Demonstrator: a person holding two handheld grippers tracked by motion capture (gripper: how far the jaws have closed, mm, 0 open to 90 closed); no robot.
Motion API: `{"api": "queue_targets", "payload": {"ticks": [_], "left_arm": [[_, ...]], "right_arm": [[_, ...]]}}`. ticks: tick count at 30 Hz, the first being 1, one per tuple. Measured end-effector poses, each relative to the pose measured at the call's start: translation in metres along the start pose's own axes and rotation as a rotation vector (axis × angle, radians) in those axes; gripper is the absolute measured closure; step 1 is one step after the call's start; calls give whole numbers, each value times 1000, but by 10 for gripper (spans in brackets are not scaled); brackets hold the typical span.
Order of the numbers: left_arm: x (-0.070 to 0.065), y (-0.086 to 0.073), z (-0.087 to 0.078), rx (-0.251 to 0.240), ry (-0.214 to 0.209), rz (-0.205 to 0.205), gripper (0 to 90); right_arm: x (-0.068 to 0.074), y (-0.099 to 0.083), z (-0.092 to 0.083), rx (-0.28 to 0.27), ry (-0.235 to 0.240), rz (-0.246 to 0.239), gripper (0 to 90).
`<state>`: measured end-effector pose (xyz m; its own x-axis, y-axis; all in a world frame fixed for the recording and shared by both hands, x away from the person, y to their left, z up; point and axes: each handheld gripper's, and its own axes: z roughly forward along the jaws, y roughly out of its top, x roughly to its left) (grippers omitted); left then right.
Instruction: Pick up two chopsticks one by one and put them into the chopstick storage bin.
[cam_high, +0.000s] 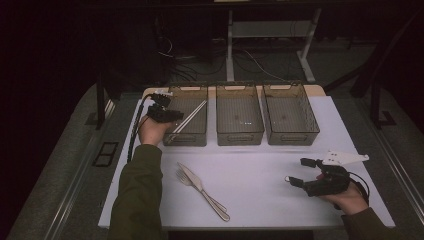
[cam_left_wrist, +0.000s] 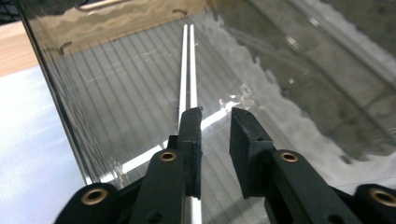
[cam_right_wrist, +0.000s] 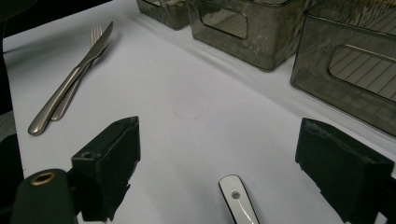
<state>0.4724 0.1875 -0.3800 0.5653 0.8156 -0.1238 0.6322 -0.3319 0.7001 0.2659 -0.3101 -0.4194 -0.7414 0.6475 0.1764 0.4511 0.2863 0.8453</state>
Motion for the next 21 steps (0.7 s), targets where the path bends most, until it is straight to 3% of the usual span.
{"api": "queue_targets", "payload": {"ticks": [4, 6, 9, 14, 21], "left_arm": [[-4, 2, -8, -28, -31, 5, 663], [-7, 2, -15, -33, -35, 23, 624], [-13, 1, -24, -60, -74, 52, 550], [-29, -3, -40, -112, -138, 90, 476], [-55, -20, -51, -142, -199, 138, 411]], "right_arm": [[0, 1, 1, 3, -1, 1, 138], [-1, 1, 1, 0, 0, 2, 138], [-2, 1, 1, -2, 0, 4, 138], [-3, 3, 0, -5, -2, 5, 138], [-5, 2, -1, 7, -2, 9, 141]]}}
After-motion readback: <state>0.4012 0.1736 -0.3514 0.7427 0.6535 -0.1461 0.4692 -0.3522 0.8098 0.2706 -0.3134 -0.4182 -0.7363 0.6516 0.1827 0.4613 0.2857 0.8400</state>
